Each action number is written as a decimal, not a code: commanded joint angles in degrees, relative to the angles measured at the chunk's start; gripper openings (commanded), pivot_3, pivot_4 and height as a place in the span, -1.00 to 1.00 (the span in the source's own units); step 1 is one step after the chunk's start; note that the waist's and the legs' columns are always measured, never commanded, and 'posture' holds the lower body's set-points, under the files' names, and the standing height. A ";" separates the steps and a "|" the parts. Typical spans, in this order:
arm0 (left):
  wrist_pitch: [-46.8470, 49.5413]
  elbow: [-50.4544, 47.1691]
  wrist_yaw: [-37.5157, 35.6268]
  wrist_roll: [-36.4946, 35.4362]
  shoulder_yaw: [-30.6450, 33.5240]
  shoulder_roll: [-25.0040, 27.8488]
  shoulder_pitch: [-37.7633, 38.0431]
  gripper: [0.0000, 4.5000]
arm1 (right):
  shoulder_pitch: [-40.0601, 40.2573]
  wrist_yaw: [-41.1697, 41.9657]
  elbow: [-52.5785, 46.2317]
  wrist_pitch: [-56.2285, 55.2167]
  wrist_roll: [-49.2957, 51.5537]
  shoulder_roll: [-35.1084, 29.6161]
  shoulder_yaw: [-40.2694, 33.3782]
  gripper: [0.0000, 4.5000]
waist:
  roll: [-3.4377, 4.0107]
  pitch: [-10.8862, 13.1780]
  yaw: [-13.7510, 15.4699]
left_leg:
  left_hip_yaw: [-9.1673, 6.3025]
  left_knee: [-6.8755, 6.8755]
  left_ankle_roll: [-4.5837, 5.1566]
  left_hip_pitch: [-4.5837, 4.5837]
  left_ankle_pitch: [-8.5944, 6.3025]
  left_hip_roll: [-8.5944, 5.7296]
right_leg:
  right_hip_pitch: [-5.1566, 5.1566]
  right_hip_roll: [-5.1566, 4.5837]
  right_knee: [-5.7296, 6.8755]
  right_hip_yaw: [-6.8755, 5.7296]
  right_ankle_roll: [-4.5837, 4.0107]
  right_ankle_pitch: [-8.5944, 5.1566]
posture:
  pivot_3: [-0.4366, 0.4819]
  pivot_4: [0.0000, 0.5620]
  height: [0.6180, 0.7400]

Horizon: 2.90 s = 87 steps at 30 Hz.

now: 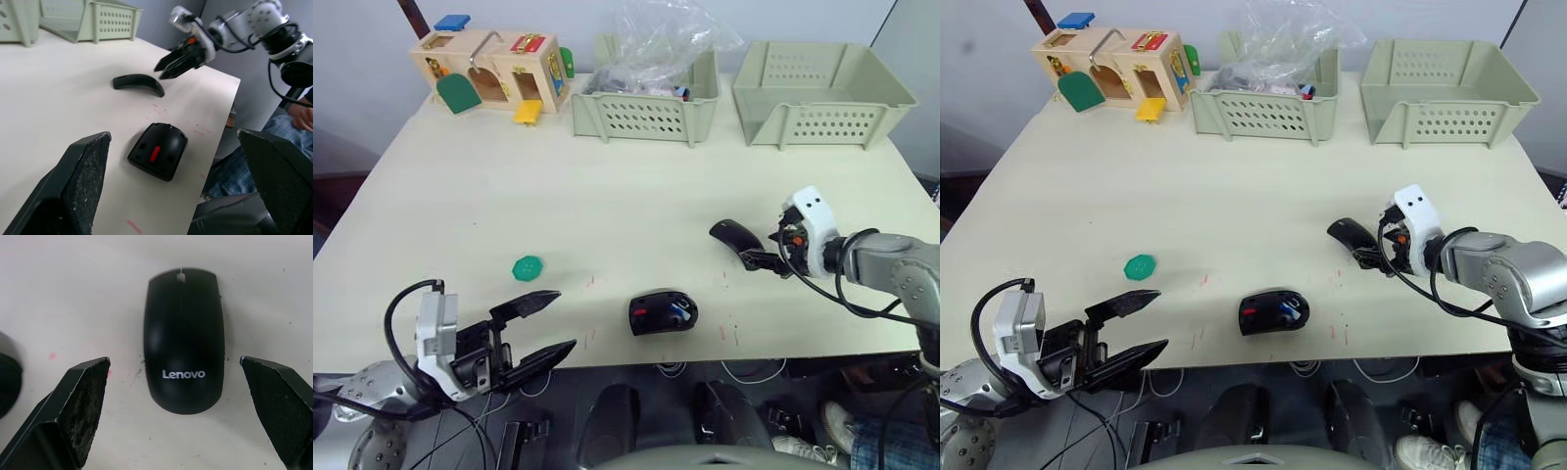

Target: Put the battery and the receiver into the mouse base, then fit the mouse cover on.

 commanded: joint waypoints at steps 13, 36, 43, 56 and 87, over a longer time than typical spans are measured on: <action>-4.30 0.95 -0.46 -0.61 0.71 -0.07 2.86 0.95 | -1.49 2.10 3.76 -4.87 -7.08 3.49 2.84 1.00 | 0.01 0.00 -0.97 | -0.01 -0.02 0.00 -0.03 0.00 0.03 | -0.06 0.01 0.02 0.00 0.00 -0.01 | -0.05 -0.47 1.00; -4.94 -0.35 0.73 -0.15 -0.40 0.07 3.54 0.95 | -2.00 5.90 5.34 -6.62 -11.19 4.49 4.53 1.00 | 0.01 0.01 -1.31 | 0.00 -0.06 0.00 -0.02 0.00 0.04 | -0.07 0.00 -0.01 0.00 0.01 -0.01 | -0.05 -0.47 1.00; -5.41 0.04 0.14 -0.34 -0.15 -0.06 3.73 0.95 | -2.23 6.51 5.01 -6.15 -11.34 4.40 4.28 1.00 | 0.01 0.01 -1.30 | 0.00 -0.08 0.00 -0.03 0.00 0.05 | -0.08 0.00 -0.04 0.00 0.01 -0.01 | -0.05 -0.47 1.00; -8.83 1.64 -1.24 0.58 -0.57 -0.70 3.46 0.95 | -2.32 6.80 4.44 -6.03 -11.65 4.20 4.42 1.00 | 0.02 0.02 -1.30 | -0.02 -0.10 0.00 -0.03 -0.01 0.05 | -0.09 -0.01 -0.07 0.00 0.01 -0.01 | -0.05 -0.47 1.00; -9.99 3.61 -1.66 1.66 -1.21 -0.70 2.68 1.00 | -2.72 9.10 1.07 -6.58 -11.82 2.09 5.09 0.00 | 0.04 0.05 -1.30 | -0.14 -0.27 0.00 -0.04 -0.01 0.07 | -0.10 -0.01 -0.30 0.00 0.02 -0.01 | -0.05 -0.47 1.00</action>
